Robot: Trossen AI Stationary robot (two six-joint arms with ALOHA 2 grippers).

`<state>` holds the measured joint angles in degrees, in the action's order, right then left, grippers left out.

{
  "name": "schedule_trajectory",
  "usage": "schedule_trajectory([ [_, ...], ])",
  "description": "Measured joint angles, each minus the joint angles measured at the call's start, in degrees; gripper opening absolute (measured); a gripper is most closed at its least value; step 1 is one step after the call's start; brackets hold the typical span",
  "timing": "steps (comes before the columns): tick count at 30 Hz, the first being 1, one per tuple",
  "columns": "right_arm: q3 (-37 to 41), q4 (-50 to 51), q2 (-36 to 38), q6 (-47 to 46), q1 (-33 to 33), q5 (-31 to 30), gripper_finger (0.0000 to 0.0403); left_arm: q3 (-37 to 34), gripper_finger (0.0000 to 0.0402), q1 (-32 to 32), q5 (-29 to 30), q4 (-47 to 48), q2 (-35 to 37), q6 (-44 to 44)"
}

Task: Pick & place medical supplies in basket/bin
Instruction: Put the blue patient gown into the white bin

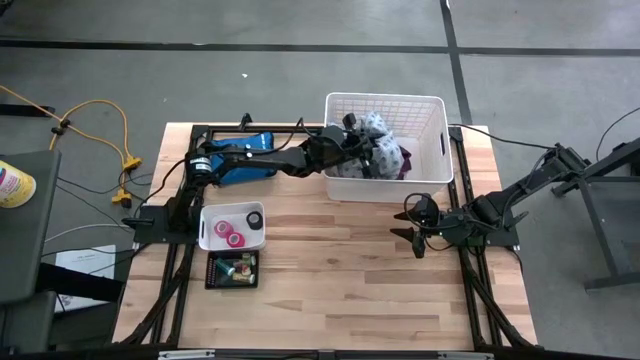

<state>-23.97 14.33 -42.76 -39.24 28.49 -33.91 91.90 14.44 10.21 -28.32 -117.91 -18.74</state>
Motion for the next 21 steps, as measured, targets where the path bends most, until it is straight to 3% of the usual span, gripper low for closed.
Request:
schedule_trajectory([
  [11,0.0,0.0,0.0,0.0,0.02,0.0,0.021,-0.04,0.0187,0.02,-0.05,-1.7,0.0,-2.75],
  [21,0.0,0.02,0.0,0.01,0.0,0.0,0.021,-0.04,0.0201,-0.48,2.8,-6.03,0.53,-6.56],
])
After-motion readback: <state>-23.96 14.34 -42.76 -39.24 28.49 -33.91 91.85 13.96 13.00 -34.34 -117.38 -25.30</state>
